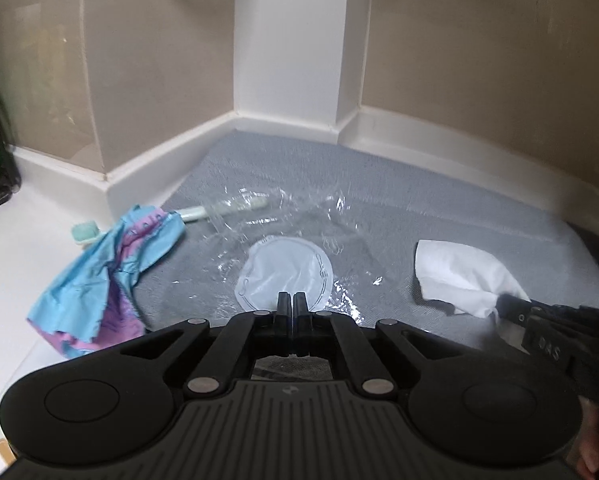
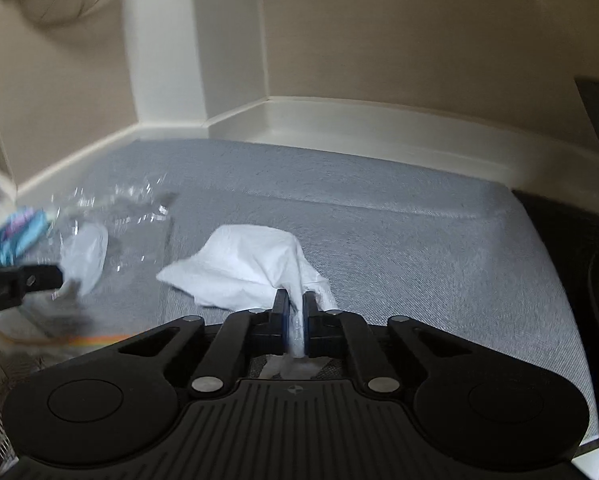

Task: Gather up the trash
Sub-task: 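Close the left gripper on the zip bag while the right gripper closes on the towel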

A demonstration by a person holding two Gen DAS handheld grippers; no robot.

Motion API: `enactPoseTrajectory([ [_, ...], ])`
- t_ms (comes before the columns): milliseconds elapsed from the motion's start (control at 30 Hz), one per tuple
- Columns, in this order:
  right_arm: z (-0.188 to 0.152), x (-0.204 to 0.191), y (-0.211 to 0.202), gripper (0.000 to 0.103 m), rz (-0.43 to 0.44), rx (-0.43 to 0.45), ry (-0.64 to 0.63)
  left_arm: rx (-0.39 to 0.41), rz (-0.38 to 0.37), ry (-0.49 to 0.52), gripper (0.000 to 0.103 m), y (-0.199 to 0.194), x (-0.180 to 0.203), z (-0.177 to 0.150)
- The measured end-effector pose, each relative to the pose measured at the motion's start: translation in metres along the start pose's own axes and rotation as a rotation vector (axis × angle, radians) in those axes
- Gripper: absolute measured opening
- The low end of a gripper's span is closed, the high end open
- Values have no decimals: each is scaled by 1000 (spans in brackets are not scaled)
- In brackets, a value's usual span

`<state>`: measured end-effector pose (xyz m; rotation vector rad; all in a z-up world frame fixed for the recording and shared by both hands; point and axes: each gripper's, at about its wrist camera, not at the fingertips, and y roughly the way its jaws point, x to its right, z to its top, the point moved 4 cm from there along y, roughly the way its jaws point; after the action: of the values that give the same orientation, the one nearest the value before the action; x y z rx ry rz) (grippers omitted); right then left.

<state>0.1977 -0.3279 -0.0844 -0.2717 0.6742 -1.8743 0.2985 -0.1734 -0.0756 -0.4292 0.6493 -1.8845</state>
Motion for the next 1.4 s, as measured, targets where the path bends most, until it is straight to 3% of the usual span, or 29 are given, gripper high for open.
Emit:
enactPoseTrajectory([
  [233,7,10,-16,6,0,113,64,68,-13,-4,0,-32,-7,7],
  [433,9,17,-12,6,-11,91,103,40,-5,-32,0,-26,-11,10],
  [567,8,20,-11,6,-21,85,114,-39,-49,-70,3,-5,-12,14],
  [600,7,19,-9,6,-24,75,113,-66,-55,-74,10,3,-10,15],
  [700,5,21,-2,7,-26,41,129,-85,-23,-86,71,18,-4,18],
  [733,5,22,-1,7,-30,32,133,-73,-14,-78,83,20,-1,20],
  [933,3,22,4,7,-30,14,134,-113,11,-77,103,47,19,35],
  [1100,2,23,5,8,-31,13,131,-225,60,-115,102,80,22,34],
  [1167,3,23,6,8,-30,13,131,-201,114,-54,103,85,26,30],
  [1333,2,22,7,8,-34,13,127,-172,118,-51,102,83,27,26],
  [1367,2,22,7,8,-33,13,127,-162,107,-42,99,82,28,26],
  [1400,2,22,7,8,-32,13,129,-144,86,-25,85,78,30,26],
])
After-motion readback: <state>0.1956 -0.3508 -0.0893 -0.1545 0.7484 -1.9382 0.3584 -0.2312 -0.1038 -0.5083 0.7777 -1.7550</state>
